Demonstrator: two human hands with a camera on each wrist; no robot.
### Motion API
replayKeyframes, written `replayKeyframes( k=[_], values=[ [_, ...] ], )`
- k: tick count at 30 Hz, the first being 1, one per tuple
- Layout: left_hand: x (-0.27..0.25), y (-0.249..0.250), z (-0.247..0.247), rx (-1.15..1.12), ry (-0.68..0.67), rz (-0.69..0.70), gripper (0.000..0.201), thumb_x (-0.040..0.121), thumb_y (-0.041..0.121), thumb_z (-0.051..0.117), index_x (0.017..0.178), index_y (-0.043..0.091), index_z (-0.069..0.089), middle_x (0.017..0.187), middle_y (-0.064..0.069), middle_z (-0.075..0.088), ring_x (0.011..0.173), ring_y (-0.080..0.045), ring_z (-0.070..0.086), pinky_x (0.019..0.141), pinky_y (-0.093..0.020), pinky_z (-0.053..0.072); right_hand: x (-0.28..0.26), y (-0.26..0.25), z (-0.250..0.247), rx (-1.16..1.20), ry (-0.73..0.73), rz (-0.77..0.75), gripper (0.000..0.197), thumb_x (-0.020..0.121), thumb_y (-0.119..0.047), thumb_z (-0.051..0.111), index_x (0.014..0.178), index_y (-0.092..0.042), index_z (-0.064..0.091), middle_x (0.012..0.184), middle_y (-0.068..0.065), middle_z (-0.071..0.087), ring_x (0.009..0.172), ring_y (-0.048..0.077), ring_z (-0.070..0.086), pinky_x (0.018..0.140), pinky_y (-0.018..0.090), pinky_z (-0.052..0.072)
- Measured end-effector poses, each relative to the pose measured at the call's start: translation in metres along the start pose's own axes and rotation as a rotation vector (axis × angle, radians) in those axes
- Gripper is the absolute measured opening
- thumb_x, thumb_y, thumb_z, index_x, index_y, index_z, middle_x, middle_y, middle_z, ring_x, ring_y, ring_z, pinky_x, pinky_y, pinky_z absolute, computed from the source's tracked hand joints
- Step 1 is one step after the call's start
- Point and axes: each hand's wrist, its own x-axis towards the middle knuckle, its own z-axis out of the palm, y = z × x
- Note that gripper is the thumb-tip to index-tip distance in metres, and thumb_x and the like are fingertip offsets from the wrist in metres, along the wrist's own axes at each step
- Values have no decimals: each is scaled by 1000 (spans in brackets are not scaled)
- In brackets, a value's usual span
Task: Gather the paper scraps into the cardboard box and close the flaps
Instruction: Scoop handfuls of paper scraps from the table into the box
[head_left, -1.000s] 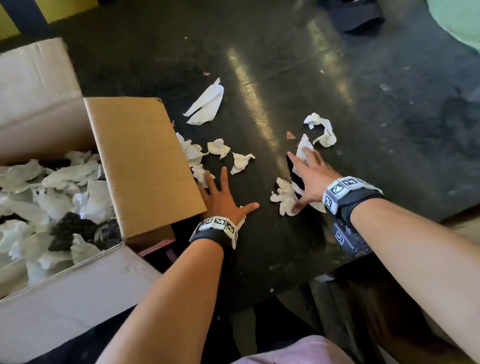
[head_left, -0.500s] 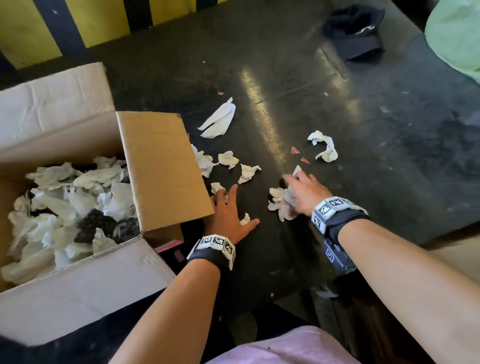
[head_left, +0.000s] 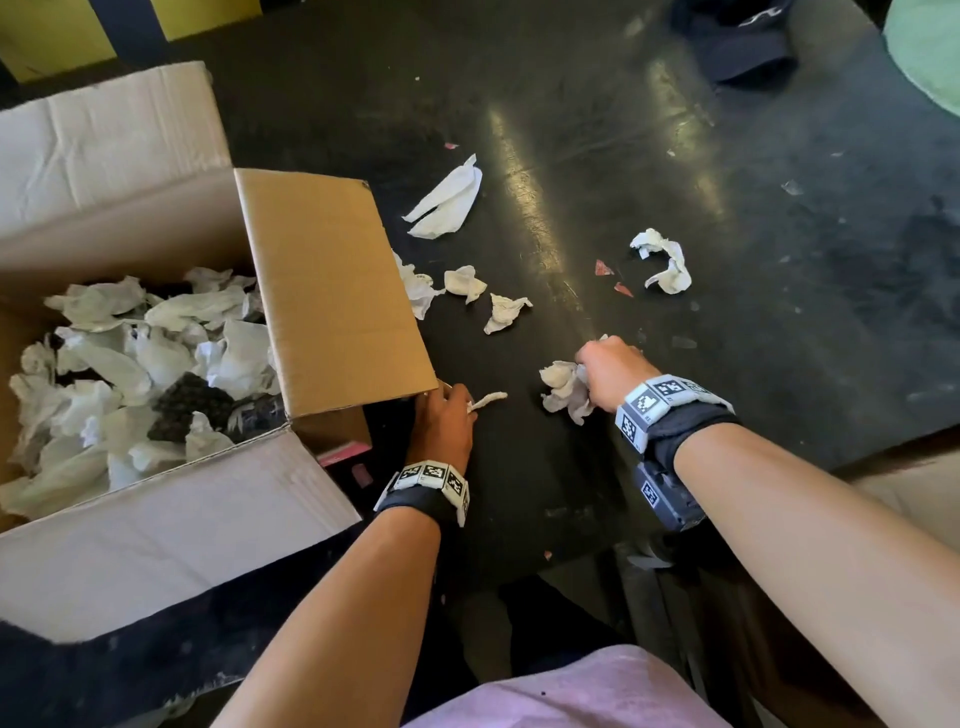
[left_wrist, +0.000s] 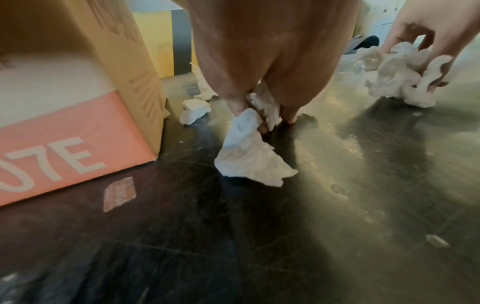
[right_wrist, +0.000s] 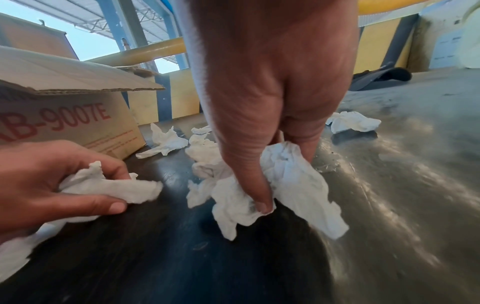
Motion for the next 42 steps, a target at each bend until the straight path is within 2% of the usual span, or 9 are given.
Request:
replayKeyframes(
  k=[6, 9, 18, 25, 28, 33, 37, 40, 42],
  values=[
    [10, 30, -6, -37, 5, 118, 13, 95, 15, 62, 103, 5, 65, 108, -15, 59, 102, -32, 56, 84, -38, 47, -15, 5, 2, 180, 49, 63, 17, 81, 4, 61, 71, -9, 61, 75, 8, 54, 75, 36, 60, 63, 36, 47],
    [22, 60, -31, -93, 35, 180, 15, 96, 15, 62, 104, 3, 65, 107, -16, 58, 100, -33, 57, 79, -36, 45, -22, 6, -12, 219, 75, 91, 24, 79, 2, 63, 64, -15, 56, 81, 12, 60, 76, 36, 62, 62, 37, 47],
    [70, 106, -195, -130, 276, 256, 21, 95, 19, 61, 110, 6, 68, 112, -14, 61, 102, -32, 59, 78, -33, 44, -35, -37, -140, 262, 402, 28, 8, 80, -6, 63, 74, -10, 67, 78, 13, 64, 80, 37, 65, 65, 31, 40],
    [57, 1, -325, -15, 472, 75, 22, 95, 22, 65, 113, 11, 69, 112, -14, 63, 103, -31, 60, 78, -32, 43, -43, -173, -207, 283, 496, -252, 20, 79, -11, 68, 63, -17, 59, 80, 11, 68, 78, 31, 64, 65, 29, 41],
    [30, -64, -349, -21, 489, -53, 26, 95, 24, 65, 117, 10, 69, 119, -15, 62, 111, -33, 57, 88, -34, 42, -48, -247, -208, 296, 444, -385, 29, 75, -10, 72, 58, -20, 52, 77, 8, 64, 69, 29, 61, 58, 26, 39],
    [-11, -158, -349, -39, 447, -229, 28, 92, 25, 67, 115, 9, 70, 117, -16, 63, 112, -35, 57, 88, -35, 43, -49, -349, -175, 164, 374, -596, 9, 84, -11, 68, 91, -15, 71, 104, 13, 71, 96, 32, 66, 71, 27, 43],
    [-32, -199, -325, -33, 287, -268, 33, 88, 29, 73, 115, 11, 69, 119, -13, 66, 115, -33, 58, 95, -37, 45, -38, -389, -132, -59, 242, -596, 31, 81, -11, 71, 111, -16, 67, 117, 10, 65, 108, 32, 64, 85, 35, 54],
    [-38, -227, -300, -41, 24, -283, 66, 78, 39, 83, 136, 23, 56, 140, -4, 55, 128, -26, 52, 106, -36, 41, -29, -392, -107, -228, 123, -554, 50, 76, -11, 77, 123, -21, 59, 121, 12, 59, 107, 36, 64, 82, 40, 53],
    [-37, -245, -294, -33, -28, -308, 78, 74, 44, 85, 141, 29, 49, 146, -4, 49, 130, -25, 50, 109, -39, 41, -24, -391, -101, -261, 128, -509, 56, 80, -11, 71, 131, -24, 51, 124, 11, 54, 108, 38, 62, 82, 43, 53]
  ],
)
